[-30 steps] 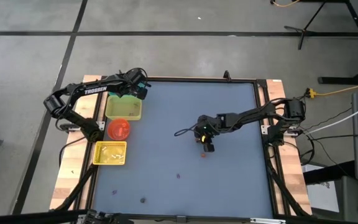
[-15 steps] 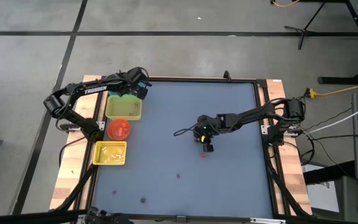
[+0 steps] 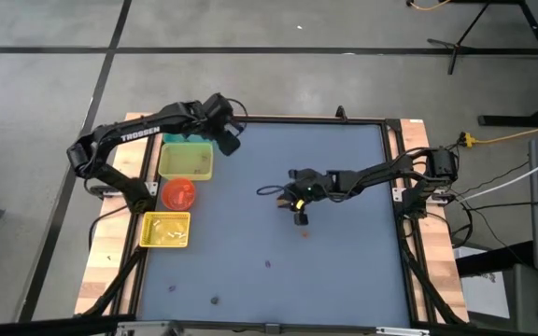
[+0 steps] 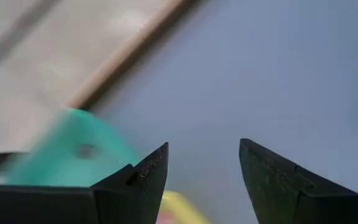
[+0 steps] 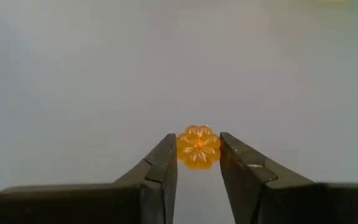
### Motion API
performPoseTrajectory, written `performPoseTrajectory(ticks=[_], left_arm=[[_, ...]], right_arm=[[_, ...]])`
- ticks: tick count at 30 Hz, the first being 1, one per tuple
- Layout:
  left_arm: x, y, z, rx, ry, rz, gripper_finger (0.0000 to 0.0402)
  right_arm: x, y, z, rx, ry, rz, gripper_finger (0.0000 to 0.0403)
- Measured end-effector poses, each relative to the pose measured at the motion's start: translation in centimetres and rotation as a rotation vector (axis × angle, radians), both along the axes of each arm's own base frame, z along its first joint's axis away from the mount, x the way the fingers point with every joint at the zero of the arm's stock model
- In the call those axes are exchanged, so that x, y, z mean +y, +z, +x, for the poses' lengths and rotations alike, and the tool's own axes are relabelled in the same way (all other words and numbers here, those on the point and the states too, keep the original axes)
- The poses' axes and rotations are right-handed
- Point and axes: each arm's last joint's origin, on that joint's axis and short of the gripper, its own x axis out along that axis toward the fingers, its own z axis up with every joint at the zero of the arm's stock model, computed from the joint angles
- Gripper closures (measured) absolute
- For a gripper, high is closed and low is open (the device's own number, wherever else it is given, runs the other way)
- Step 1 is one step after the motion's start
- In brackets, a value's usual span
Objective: Sort Halloween decoration
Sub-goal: Put the top orange pumpkin toy into the orange bin
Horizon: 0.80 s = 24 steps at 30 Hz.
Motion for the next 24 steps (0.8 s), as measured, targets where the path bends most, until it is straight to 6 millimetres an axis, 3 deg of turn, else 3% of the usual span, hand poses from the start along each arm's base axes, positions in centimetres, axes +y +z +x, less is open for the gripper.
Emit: performPoseTrajectory(ticks=[10,17,24], left_arm=[[-6.0,0.8,2.9,-0.215,0.090,-0.412,0.0221],[-9.0,1.2,4.6,-0.316,0.121,-0.484,0.0221],[-10.7,1.8,5.8,-0.418,0.103,-0.513,0.0221]], right_arm=[[-0.5,2.2,1.3,-0.264,-0.115,-0.082,0.0299],[-0.5,3.5,1.7,-0.402,-0.120,-0.082,0.0299],[-0.5,4.4,1.9,-0.497,-0.124,-0.082,0.0299]])
